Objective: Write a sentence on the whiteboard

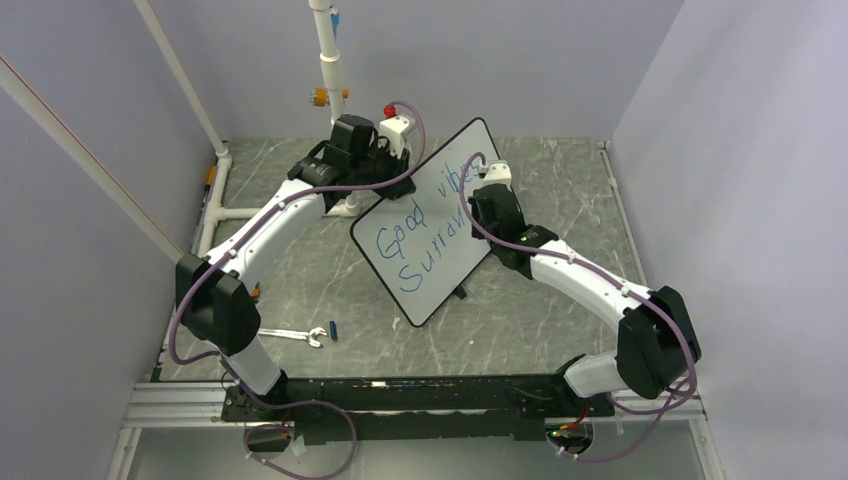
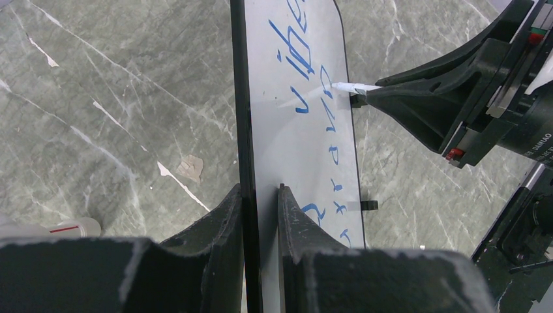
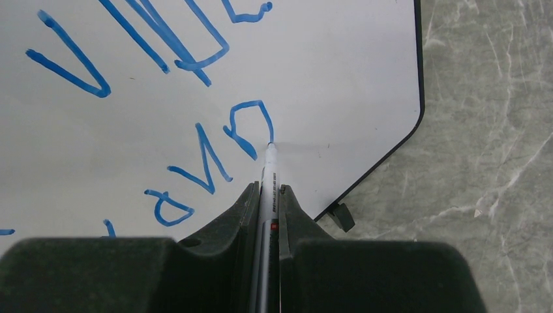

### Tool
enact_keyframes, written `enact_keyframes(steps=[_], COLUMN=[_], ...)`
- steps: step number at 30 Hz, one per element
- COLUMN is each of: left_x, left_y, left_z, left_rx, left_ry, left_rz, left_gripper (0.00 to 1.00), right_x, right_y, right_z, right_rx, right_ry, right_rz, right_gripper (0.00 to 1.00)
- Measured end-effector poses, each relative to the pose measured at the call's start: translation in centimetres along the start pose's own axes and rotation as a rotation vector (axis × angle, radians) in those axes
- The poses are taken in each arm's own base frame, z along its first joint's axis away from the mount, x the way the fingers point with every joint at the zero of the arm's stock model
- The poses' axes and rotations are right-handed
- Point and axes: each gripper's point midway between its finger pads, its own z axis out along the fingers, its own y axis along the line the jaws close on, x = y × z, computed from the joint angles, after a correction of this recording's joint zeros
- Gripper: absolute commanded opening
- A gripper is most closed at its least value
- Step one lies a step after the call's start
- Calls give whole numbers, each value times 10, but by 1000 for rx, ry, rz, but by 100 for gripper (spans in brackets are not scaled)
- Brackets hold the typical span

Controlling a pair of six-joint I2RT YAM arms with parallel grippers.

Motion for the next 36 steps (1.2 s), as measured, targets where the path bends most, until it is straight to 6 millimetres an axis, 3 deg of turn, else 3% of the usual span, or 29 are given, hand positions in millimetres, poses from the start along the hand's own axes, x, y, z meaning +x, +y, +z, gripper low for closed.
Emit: enact_keyframes(steps=[7, 14, 26, 36], left_x=[-1, -1, -1, -1], left_y=[0, -1, -2, -2], left_z=[0, 0, 0, 0], left_rx=[1, 4, 6, 6], left_ry=[-2, -5, -6, -6], left_rz=[1, 3, 4, 3], left_gripper=[0, 0, 0, 0], right_x=[-14, -41, -41, -49], right_y=[-4, -29, -51, -42], right_z=[-12, -19, -4, -1], right_rx=[-1, 7, -101, -198], right_ry=[-43, -111, -102, -110], right_rz=[24, 123, 304, 364], right_gripper=[0, 0, 0, 0])
